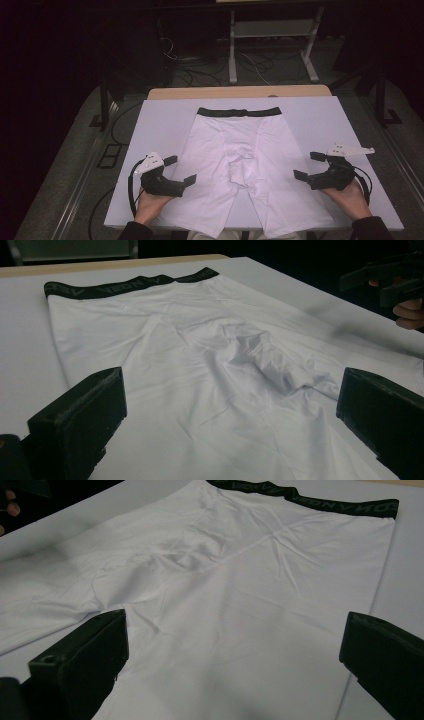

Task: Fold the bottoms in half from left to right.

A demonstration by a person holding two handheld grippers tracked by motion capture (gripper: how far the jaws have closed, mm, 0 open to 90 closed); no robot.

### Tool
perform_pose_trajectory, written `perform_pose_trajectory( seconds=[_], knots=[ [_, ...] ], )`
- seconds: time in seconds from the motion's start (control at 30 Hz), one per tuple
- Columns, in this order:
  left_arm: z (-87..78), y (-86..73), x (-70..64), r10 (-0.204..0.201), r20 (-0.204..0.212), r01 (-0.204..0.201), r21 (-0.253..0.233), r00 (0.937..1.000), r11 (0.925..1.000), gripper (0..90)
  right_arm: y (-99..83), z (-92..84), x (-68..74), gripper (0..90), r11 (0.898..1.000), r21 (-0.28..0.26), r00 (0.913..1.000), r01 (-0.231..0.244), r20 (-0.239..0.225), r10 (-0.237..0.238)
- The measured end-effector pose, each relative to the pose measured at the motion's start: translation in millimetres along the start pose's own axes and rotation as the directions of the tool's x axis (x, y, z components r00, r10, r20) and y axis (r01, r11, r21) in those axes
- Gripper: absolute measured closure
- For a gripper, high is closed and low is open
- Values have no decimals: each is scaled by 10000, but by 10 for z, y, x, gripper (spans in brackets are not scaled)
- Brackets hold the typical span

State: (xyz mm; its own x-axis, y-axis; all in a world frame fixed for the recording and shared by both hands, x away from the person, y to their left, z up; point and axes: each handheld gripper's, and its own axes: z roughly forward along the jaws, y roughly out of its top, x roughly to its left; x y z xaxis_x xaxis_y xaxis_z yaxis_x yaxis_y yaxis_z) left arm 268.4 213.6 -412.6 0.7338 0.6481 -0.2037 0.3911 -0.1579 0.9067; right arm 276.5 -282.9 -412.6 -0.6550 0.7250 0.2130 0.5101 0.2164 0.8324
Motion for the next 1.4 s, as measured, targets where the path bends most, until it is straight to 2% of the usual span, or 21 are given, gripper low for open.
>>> perform_pose_trajectory(
  seconds=[0.93, 1.4],
  knots=[
    [-3, 3, -27, 128, 103, -128, -66, 9999, 9999, 0, 40, -15, -5, 0, 9999, -73, 9999, -151, 68, 151],
    [-21, 0, -35, 103, 121, -100, -196, 9999, 9998, 0, 224, 26, 10, 0, 10000, -25, 9999, -74, 99, 74]
  ],
)
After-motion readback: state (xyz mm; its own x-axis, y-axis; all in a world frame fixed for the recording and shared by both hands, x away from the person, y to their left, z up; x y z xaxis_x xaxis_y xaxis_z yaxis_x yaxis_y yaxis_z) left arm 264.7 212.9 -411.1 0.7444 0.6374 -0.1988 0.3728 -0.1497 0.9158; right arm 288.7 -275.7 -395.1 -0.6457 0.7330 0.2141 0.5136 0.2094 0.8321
